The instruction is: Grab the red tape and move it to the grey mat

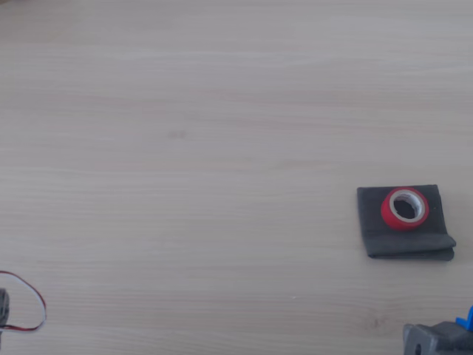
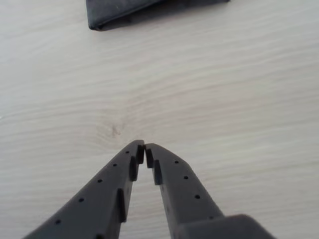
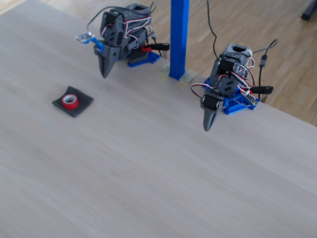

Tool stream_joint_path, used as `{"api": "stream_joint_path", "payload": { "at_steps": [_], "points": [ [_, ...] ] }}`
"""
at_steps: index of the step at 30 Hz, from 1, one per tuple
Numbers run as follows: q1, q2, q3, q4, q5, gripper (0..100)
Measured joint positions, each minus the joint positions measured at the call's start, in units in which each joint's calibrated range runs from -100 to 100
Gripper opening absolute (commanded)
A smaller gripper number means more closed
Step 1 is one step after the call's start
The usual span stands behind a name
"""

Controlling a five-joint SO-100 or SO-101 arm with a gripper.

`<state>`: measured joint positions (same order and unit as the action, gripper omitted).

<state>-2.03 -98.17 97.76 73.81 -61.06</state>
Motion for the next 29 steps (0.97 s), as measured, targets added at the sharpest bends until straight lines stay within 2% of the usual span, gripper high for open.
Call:
{"api": "stream_joint_path", "payload": {
  "at_steps": [29],
  "points": [
    [0.00,0.00,0.00,0.33,-0.31,2]
  ]
}}
